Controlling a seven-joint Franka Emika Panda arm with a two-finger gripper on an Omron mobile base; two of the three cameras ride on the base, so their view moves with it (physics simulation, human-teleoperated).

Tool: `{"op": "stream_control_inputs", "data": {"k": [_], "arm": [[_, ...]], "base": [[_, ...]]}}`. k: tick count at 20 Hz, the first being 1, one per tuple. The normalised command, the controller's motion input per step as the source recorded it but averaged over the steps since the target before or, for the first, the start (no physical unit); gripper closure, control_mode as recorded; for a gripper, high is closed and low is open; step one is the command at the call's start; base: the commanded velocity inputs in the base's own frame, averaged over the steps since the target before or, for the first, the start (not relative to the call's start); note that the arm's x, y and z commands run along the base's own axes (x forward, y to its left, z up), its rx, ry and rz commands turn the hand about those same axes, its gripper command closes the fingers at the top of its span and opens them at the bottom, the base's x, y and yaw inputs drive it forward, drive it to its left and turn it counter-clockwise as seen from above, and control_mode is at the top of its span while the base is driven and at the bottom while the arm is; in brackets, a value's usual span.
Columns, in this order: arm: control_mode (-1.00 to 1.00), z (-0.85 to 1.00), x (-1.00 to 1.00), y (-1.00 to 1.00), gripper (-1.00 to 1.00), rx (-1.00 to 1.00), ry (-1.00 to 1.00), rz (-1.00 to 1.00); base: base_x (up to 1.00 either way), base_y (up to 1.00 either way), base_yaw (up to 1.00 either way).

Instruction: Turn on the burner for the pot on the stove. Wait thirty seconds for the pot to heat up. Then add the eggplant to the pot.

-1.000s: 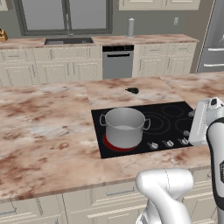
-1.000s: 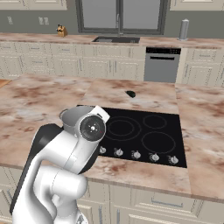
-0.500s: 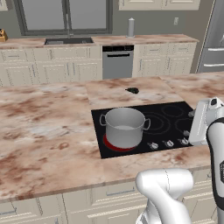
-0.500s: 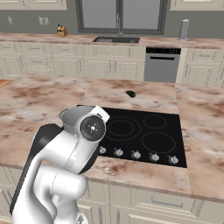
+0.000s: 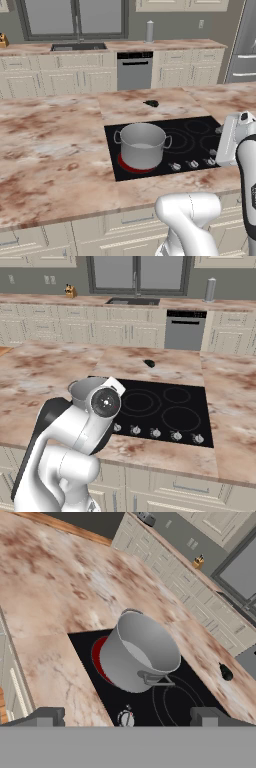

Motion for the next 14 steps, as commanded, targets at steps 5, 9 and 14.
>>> {"op": "stream_control_inputs", "data": {"k": [5, 9, 14], "arm": [[-1.00, 0.00, 0.00, 0.00, -1.00, 0.00, 0.00, 0.00], [-1.00, 0.00, 0.00, 0.00, -1.00, 0.00, 0.00, 0.00], [-1.00, 0.00, 0.00, 0.00, -1.00, 0.00, 0.00, 0.00]], "base": [[0.00, 0.00, 0.00], [0.00, 0.00, 0.00], [0.00, 0.00, 0.00]]}}
